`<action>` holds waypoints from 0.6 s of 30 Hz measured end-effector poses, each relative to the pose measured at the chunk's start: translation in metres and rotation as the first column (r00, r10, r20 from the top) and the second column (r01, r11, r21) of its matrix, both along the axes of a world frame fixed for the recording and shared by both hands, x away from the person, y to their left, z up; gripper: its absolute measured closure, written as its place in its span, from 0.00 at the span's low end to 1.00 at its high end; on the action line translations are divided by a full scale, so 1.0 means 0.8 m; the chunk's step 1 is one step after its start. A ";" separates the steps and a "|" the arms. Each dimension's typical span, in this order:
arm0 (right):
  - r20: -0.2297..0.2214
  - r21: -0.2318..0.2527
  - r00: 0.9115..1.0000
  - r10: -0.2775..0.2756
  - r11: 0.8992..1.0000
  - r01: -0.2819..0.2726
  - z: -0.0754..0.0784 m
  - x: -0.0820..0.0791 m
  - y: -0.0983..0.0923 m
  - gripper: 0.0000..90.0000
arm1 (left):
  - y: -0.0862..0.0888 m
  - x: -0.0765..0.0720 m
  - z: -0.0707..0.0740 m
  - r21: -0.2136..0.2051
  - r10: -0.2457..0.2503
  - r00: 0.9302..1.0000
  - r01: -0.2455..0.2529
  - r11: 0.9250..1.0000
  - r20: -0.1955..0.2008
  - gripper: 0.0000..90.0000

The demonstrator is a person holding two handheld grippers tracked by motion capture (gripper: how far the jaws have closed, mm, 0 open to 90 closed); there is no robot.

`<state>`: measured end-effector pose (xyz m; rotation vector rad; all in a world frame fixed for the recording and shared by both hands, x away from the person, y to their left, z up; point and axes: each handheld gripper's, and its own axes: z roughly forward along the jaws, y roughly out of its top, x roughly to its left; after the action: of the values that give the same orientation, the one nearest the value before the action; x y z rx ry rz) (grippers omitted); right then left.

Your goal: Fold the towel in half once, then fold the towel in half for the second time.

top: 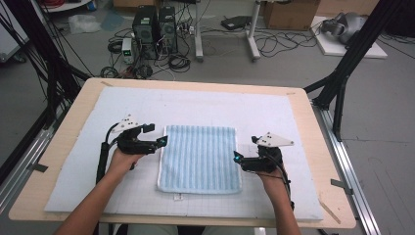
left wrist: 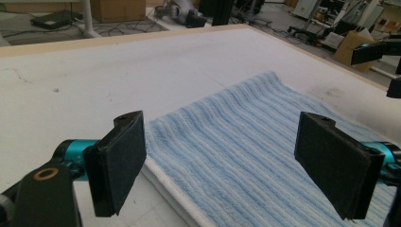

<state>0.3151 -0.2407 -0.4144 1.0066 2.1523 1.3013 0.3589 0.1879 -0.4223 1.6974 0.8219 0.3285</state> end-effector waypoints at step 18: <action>-0.014 0.014 1.000 -0.023 1.000 0.024 -0.001 0.001 -0.004 0.13 | 0.001 0.002 0.001 -0.014 0.013 1.000 -0.013 1.000 0.005 0.20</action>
<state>0.3157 -0.2440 -0.4151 1.0464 2.1382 1.3038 0.3606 0.1888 -0.4218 1.6785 0.8304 0.3350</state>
